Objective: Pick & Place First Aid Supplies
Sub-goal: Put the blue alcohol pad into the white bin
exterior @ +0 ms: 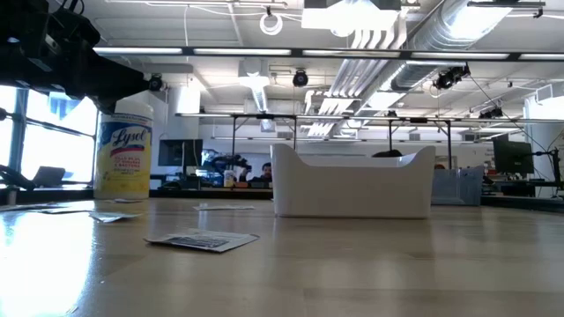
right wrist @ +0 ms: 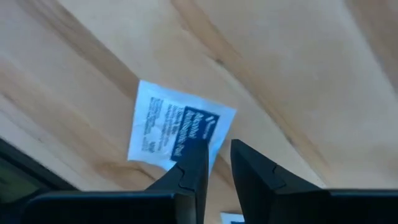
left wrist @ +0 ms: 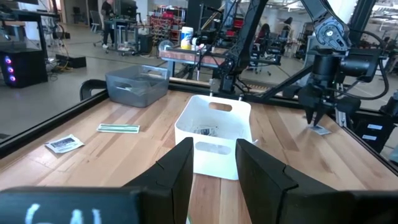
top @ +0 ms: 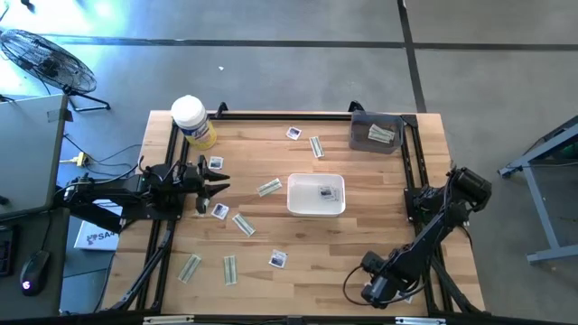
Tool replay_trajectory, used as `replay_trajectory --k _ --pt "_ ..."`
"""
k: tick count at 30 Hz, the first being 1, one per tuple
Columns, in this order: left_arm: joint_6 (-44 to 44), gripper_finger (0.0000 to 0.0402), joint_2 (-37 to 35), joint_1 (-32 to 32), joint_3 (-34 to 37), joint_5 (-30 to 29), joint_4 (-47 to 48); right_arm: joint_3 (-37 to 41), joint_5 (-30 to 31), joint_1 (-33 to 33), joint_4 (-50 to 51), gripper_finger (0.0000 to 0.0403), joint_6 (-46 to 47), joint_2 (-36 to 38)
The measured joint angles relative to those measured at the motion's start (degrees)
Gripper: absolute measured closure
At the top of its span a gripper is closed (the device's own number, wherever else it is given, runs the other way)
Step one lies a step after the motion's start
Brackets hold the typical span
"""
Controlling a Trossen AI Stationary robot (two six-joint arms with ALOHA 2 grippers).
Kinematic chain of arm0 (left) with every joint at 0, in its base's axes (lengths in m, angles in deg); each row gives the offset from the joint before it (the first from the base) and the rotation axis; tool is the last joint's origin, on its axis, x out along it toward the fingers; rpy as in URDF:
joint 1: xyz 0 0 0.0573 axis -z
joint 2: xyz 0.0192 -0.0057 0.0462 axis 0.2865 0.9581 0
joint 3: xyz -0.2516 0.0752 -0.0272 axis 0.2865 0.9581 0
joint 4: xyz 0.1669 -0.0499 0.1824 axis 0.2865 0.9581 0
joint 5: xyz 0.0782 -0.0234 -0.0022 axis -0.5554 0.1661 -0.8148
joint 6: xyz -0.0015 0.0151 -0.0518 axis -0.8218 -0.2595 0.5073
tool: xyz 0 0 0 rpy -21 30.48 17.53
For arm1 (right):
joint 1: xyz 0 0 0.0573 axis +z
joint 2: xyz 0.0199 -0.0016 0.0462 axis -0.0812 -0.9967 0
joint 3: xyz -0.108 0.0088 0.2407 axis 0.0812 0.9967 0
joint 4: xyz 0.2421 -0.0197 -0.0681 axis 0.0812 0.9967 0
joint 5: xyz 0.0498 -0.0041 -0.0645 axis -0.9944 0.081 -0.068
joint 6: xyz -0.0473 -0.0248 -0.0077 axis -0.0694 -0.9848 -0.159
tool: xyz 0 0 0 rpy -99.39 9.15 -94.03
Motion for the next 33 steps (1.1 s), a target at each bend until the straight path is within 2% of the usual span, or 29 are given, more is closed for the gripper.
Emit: replay_trajectory --k 8,14,19,26,33 --pt "0.0 0.0283 0.0 0.0 0.0 0.0 0.0 0.5 1.0 0.0 -2.6 0.0341 0.6 0.0" --pt "0.0 0.0283 0.0 0.0 0.0 0.0 0.0 1.1 -2.3 -0.2 -5.2 0.0341 -0.6 -2.9" --pt "0.0 0.0283 0.0 0.0 0.0 0.0 0.0 1.0 -1.6 -0.3 -4.8 0.0344 -0.9 -3.4" --pt "0.0 0.0283 0.0 0.0 0.0 0.0 0.0 1.1 -0.8 -0.3 -3.7 0.0395 -1.6 -3.5" --pt "0.0 0.0283 0.0 0.0 0.0 0.0 0.0 1.2 -0.9 -1.0 -3.2 0.0400 -1.5 -3.4"
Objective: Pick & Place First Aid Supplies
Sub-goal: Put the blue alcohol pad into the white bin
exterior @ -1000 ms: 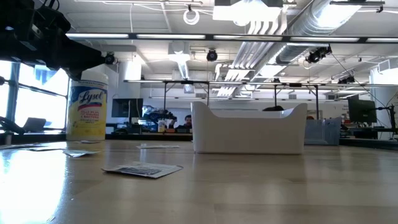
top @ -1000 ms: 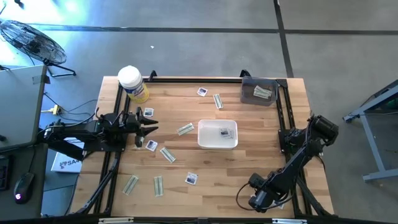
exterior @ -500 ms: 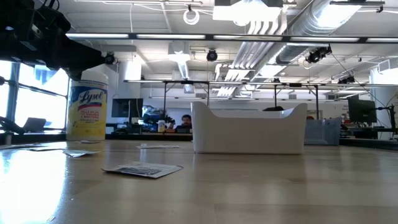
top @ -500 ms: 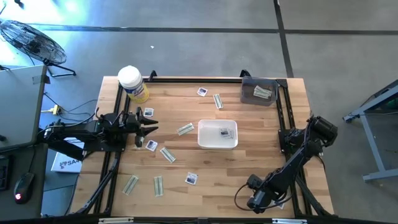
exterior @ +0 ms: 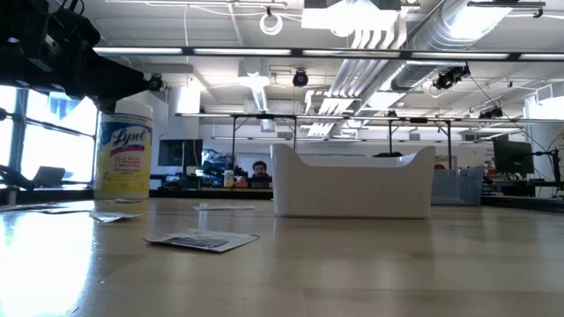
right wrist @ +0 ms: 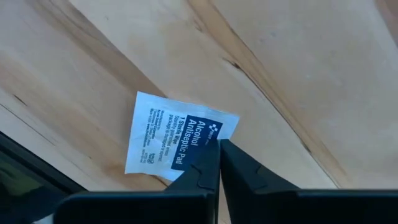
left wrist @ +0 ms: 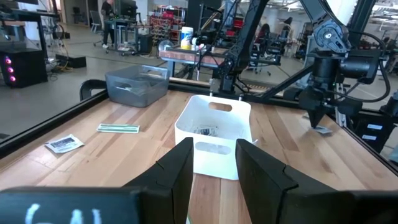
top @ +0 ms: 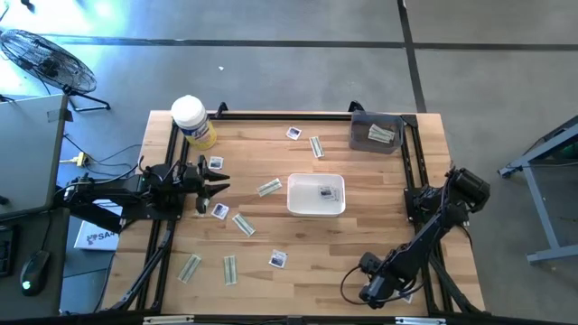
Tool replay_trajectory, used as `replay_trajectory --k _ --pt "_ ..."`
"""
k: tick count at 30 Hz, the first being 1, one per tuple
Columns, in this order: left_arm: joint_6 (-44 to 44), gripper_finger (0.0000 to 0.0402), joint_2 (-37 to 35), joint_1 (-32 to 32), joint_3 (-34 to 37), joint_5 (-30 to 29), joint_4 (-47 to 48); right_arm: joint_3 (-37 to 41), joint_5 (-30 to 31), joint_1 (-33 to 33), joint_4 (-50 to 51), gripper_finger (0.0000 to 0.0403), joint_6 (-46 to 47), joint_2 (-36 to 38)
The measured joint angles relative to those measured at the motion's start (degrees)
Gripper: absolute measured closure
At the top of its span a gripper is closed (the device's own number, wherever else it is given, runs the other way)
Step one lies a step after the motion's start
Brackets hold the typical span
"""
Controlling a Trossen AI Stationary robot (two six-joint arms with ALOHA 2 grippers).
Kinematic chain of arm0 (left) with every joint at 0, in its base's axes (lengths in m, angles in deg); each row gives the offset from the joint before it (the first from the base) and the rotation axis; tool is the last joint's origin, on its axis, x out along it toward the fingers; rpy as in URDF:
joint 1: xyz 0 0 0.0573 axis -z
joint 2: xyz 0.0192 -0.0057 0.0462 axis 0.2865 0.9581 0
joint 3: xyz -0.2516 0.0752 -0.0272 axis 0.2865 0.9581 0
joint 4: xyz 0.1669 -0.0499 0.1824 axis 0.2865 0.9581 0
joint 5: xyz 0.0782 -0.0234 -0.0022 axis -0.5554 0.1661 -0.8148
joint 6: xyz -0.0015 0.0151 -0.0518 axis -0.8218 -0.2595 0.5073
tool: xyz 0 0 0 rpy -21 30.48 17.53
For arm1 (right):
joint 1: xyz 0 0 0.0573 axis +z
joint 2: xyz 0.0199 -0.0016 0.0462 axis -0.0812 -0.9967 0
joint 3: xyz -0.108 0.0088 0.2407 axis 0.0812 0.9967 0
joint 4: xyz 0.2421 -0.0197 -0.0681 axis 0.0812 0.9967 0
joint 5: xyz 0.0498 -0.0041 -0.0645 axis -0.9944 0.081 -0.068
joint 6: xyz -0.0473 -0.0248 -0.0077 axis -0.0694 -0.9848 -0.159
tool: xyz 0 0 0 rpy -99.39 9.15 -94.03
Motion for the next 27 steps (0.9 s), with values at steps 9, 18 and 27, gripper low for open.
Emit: replay_trajectory --k 9,18,27 --pt "0.0 0.0283 0.0 0.0 0.0 0.1 0.0 -2.6 11.2 -0.8 8.2 0.0401 -0.3 3.6" --pt "0.0 0.0283 0.0 0.0 0.0 0.1 0.0 -3.0 10.2 -0.9 8.3 0.0394 -1.2 4.4" --pt "0.0 0.0283 0.0 0.0 0.0 0.1 0.0 -2.0 11.3 -3.8 11.7 0.0316 -8.4 4.5"
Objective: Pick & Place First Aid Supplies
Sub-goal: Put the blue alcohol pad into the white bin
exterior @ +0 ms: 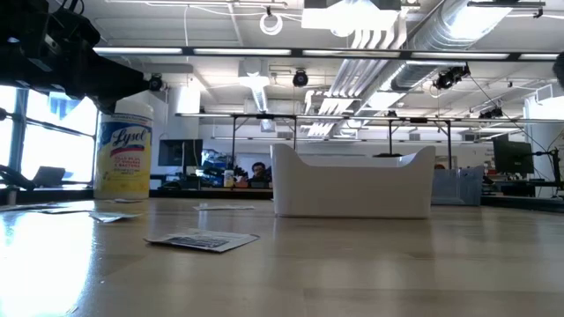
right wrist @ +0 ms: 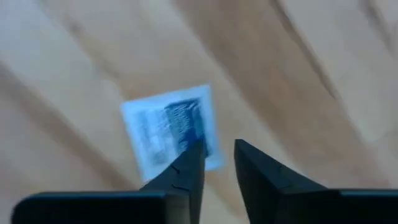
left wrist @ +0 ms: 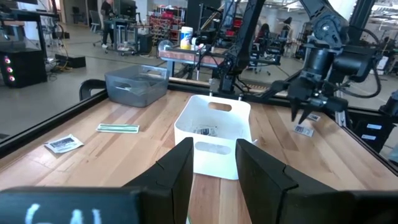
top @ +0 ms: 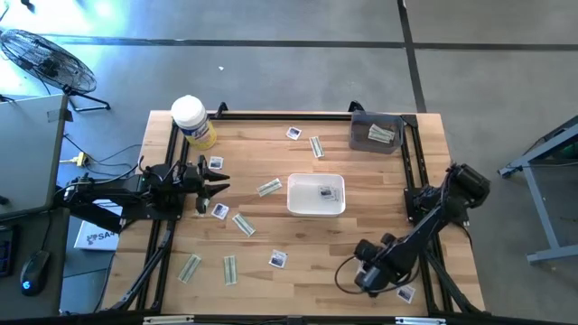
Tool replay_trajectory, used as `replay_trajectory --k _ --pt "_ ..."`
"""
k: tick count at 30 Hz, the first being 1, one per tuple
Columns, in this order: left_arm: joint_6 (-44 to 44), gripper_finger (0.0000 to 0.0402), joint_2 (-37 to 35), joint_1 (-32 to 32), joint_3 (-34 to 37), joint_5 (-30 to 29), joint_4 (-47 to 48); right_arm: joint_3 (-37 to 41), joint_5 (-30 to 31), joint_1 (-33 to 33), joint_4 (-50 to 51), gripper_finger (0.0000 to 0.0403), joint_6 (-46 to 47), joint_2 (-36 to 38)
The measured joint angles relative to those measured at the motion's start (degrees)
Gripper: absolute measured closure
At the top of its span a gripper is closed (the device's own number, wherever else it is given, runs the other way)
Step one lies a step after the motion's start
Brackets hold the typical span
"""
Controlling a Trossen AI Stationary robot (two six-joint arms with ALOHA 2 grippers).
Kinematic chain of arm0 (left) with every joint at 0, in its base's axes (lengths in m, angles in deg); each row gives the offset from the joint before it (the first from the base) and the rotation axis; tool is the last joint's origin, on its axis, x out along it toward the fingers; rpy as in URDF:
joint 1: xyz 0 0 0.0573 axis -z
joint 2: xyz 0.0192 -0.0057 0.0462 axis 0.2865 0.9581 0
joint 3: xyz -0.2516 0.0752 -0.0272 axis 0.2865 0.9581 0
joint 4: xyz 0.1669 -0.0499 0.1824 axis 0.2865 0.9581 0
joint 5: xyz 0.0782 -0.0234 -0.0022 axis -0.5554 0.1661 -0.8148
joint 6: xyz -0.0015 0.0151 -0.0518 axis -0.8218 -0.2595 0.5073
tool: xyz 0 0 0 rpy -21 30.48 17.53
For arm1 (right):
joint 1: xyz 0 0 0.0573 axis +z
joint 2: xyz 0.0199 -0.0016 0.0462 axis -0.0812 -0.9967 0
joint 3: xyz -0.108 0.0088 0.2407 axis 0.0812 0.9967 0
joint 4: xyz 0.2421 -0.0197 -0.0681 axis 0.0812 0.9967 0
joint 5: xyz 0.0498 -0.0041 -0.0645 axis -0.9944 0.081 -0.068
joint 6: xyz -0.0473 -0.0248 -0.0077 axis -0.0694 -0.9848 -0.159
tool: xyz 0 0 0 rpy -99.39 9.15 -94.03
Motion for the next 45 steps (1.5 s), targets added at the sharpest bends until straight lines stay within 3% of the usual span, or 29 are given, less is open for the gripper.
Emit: replay_trajectory --k 5,11,16,24,29,33,39,45 --pt "0.0 0.0283 0.0 0.0 0.0 0.0 0.0 2.4 -2.1 -2.1 -5.0 0.0291 -6.2 0.0" --pt "0.0 0.0283 0.0 0.0 0.0 0.0 0.0 4.7 -2.9 -2.4 -8.3 0.0293 -14.0 0.5" --pt "0.0 0.0283 0.0 0.0 0.0 0.0 0.0 6.8 -2.1 -2.4 -9.4 0.0319 -15.5 0.5" --pt "0.0 0.0283 0.0 0.0 0.0 0.0 0.0 7.5 -2.3 -3.2 -9.4 0.0395 -16.6 0.6" --pt "0.0 0.0283 0.0 0.0 0.0 0.0 0.0 7.3 -2.3 -4.2 -8.3 0.0395 -16.6 0.5" --pt "0.0 0.0283 0.0 0.0 0.0 0.0 0.0 4.5 -2.4 -5.7 -4.0 0.0401 -17.7 0.0" --pt "0.0 0.0283 0.0 0.0 0.0 0.0 0.0 -3.3 2.6 -10.7 3.5 0.0402 -23.1 -0.2" --pt "0.0 0.0283 0.0 0.0 0.0 0.0 0.0 -14.9 5.7 -17.6 13.0 0.0402 -34.1 -0.2"
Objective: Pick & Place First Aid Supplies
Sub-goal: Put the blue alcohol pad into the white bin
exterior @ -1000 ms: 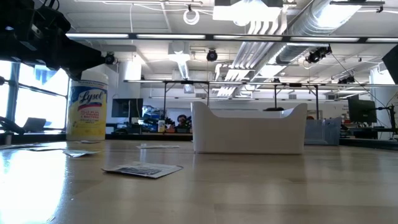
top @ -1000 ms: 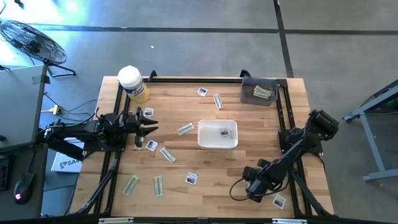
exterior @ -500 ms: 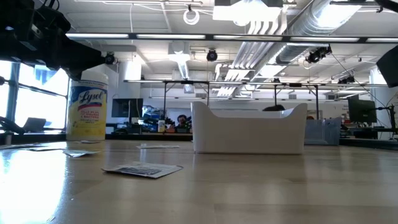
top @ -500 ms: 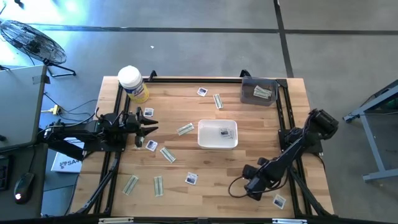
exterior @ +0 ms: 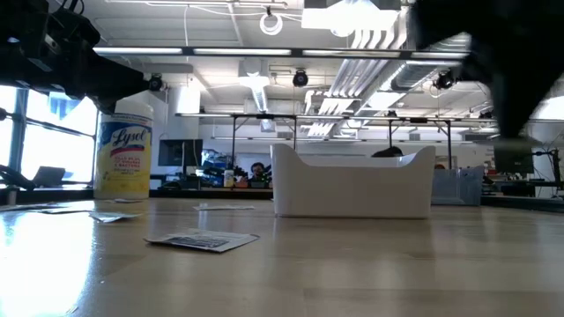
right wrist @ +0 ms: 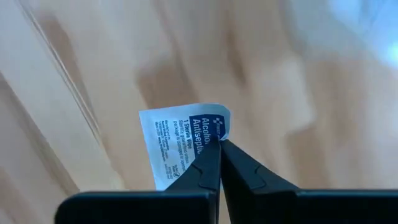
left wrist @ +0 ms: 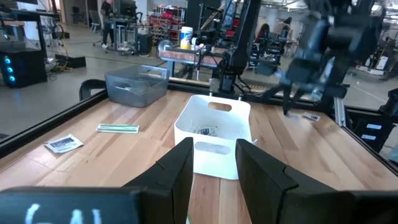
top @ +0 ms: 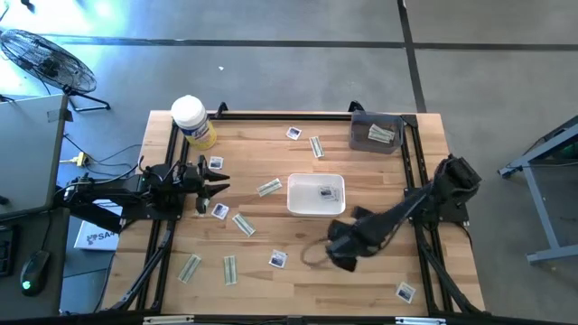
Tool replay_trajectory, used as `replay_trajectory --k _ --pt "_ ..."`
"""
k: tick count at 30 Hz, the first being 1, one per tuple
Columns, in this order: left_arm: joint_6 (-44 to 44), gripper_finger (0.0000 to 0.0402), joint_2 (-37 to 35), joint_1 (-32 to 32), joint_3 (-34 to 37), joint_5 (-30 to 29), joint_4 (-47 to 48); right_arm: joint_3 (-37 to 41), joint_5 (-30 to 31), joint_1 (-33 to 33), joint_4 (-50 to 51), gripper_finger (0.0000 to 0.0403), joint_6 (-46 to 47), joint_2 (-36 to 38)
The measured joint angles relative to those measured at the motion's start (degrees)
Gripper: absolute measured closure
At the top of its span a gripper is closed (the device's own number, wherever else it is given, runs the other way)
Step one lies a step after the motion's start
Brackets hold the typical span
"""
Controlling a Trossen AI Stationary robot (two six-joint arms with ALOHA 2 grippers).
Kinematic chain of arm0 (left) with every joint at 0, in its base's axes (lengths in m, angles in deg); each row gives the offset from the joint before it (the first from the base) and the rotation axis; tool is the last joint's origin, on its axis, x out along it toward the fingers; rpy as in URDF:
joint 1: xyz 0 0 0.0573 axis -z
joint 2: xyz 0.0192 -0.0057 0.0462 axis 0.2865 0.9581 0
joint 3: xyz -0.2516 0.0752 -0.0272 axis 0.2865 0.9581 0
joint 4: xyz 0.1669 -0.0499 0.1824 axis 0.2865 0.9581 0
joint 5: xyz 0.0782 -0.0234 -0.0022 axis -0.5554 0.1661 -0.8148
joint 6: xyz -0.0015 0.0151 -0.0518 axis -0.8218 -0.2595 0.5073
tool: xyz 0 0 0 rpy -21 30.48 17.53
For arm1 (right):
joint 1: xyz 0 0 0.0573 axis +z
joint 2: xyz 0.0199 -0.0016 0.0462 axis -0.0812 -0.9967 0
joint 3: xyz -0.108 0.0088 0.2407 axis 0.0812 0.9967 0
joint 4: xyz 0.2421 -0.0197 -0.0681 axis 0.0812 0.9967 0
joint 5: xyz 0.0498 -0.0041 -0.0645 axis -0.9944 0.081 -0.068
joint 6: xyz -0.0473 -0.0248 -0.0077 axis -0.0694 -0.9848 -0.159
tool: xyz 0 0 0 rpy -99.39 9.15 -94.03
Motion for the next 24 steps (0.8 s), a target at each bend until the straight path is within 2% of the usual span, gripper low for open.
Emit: replay_trajectory --k 6,11,17,24 --pt "0.0 0.0283 0.0 0.0 0.0 0.0 0.0 -9.0 6.1 -9.0 1.6 0.0402 -15.5 0.1" --pt "0.0 0.0283 0.0 0.0 0.0 0.0 0.0 -10.5 7.5 -17.7 1.1 0.0402 -26.6 0.2" --pt "0.0 0.0283 0.0 0.0 0.0 0.0 0.0 -6.7 4.0 -26.2 -3.6 0.0402 -36.9 0.3" --pt "0.0 0.0283 0.0 0.0 0.0 0.0 0.0 -1.5 -3.0 -31.5 -10.5 0.0402 -43.4 0.3"
